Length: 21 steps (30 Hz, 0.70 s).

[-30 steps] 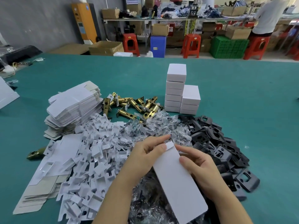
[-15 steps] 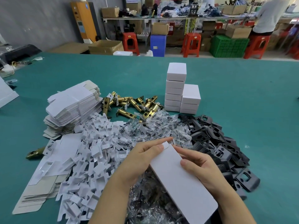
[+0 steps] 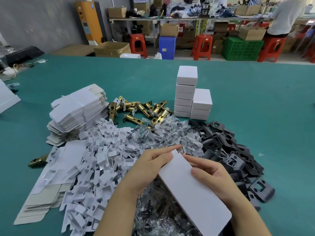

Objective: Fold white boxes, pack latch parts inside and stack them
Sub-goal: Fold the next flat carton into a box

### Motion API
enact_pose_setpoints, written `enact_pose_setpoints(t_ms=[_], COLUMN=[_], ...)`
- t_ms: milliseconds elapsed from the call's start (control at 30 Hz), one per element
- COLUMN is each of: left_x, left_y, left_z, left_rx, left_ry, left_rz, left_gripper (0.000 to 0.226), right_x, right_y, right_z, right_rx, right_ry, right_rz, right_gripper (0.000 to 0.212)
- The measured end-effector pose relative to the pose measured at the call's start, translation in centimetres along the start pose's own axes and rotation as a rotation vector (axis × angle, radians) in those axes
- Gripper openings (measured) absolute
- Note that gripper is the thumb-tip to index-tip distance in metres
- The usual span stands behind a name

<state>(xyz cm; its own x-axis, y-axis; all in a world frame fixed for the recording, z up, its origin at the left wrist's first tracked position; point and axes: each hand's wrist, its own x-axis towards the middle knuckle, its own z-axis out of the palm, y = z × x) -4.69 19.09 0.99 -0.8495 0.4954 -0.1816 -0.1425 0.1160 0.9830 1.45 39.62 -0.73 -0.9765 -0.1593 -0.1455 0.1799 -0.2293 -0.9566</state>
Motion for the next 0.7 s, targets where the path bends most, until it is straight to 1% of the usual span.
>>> enact_pose_setpoints(t_ms=[267,500,700], left_x=[-0.02,-0.26,-0.19], left_y=[-0.11,0.04,-0.37], left_z=[0.01,-0.10,-0.74], left_rx=[0.057,0.100,0.020], left_ry=[-0.037,-0.127,-0.218], left_rz=[-0.003,0.006,0.005], left_gripper=[0.034,0.040,0.057], right_x=[0.04,-0.17,-0.19], right_y=[-0.04,-0.33,-0.45], right_z=[0.00,-0.02,-0.21], right_rx=[0.026,0.011,-0.004], right_ry=[0.012,0.009,0.000], right_rz=[0.006,0.005,0.038], right_gripper=[0.037,0.037,0.036])
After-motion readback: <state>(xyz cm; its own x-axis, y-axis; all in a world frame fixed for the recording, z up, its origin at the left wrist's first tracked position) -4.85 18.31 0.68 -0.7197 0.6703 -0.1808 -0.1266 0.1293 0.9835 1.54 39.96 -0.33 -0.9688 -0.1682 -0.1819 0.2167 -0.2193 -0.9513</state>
